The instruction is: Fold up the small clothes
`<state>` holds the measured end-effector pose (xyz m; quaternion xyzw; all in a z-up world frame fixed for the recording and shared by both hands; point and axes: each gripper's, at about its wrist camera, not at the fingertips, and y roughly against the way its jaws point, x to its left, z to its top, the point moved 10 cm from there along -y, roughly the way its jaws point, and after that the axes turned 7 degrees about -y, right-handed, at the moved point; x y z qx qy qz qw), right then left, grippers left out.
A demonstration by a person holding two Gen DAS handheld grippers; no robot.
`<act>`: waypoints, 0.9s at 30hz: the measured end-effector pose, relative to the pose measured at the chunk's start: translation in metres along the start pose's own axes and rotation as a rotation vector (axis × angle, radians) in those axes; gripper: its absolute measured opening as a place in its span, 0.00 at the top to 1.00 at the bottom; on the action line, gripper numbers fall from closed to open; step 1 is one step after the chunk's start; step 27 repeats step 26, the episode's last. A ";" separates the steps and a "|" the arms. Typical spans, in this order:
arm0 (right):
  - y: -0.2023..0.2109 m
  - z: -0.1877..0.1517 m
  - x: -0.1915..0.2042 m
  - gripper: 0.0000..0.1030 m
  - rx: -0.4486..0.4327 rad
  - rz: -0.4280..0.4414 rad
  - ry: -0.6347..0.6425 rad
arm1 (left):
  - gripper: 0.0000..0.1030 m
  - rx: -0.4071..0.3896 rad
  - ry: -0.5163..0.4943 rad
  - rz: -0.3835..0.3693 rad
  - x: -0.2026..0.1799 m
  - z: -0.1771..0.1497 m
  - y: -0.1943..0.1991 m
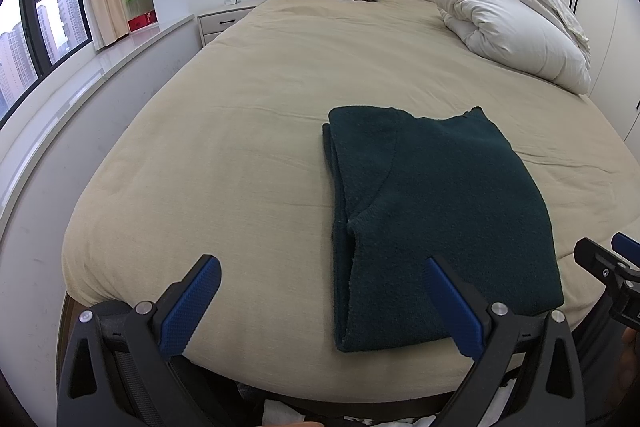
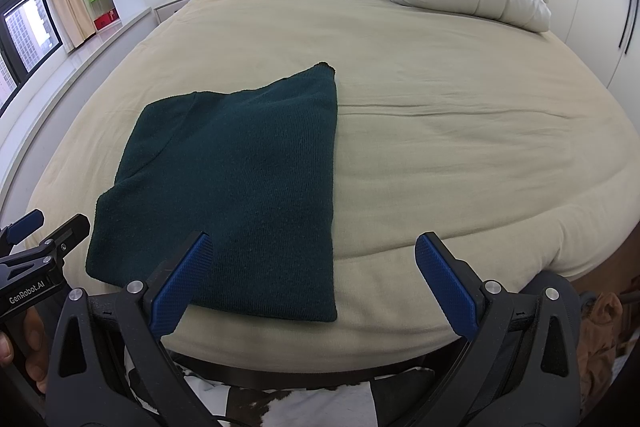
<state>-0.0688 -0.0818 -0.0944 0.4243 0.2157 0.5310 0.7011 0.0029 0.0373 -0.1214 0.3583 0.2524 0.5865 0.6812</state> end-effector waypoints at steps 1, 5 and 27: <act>0.000 0.000 0.000 0.00 0.000 0.000 0.000 | 0.00 0.000 0.000 0.000 0.000 0.000 0.000; -0.002 -0.002 0.000 0.00 0.003 0.003 -0.001 | 0.00 0.003 -0.003 -0.006 -0.001 -0.001 -0.001; -0.005 -0.006 0.000 0.00 0.017 0.008 -0.004 | 0.00 0.012 -0.006 -0.023 0.000 -0.002 -0.004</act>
